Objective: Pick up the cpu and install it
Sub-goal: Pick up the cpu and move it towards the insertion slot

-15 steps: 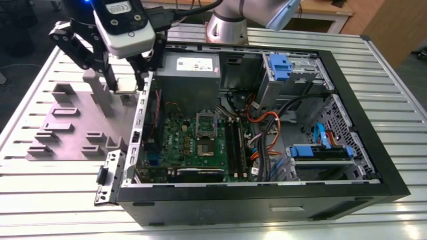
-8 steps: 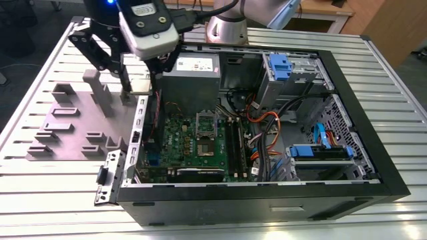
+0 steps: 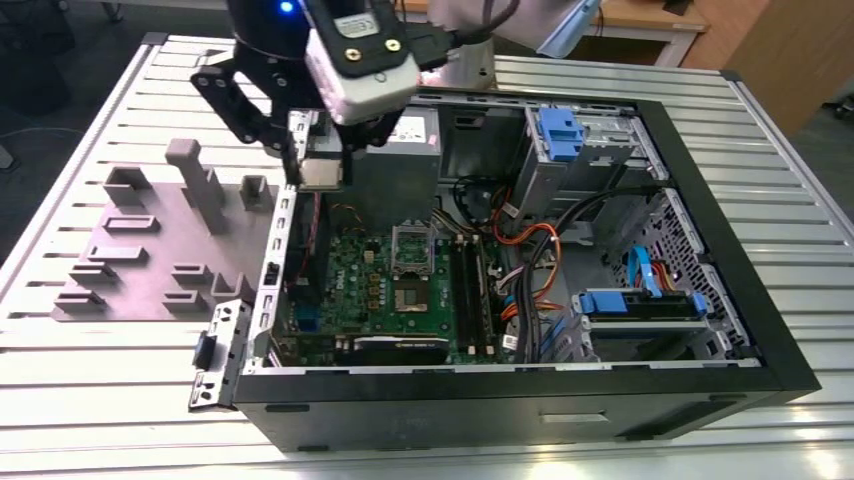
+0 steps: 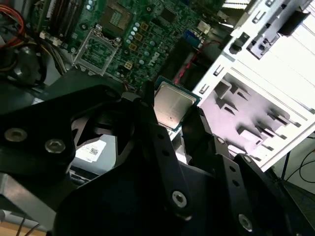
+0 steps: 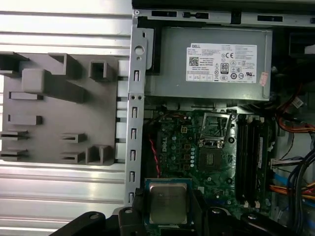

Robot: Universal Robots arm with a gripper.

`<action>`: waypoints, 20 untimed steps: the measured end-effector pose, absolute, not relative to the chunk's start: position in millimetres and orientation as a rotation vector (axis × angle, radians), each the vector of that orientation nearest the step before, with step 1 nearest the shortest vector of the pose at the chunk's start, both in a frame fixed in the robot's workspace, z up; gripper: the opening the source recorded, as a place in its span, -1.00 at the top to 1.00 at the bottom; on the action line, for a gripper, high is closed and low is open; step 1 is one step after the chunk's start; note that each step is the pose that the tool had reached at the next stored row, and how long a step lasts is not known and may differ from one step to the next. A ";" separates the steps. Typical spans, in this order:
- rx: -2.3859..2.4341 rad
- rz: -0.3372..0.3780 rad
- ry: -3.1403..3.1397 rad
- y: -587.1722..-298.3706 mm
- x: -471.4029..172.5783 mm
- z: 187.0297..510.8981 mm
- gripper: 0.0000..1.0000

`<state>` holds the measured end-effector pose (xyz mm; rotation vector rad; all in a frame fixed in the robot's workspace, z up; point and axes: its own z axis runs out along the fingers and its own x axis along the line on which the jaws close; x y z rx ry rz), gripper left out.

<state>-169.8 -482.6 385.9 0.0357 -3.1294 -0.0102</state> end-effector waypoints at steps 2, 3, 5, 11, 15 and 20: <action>0.036 -0.010 -3.129 -482.6 -161.9 385.5 0.06; 0.036 -0.010 -3.129 -482.5 -157.8 385.3 0.06; 0.036 -0.010 -3.129 -482.0 -150.2 384.8 0.06; 0.032 -0.010 -3.129 -477.0 -135.7 383.1 0.06; 0.005 -0.010 -3.130 -475.5 -130.4 382.4 0.06; -0.021 -0.010 -3.130 -473.3 -121.3 381.4 0.06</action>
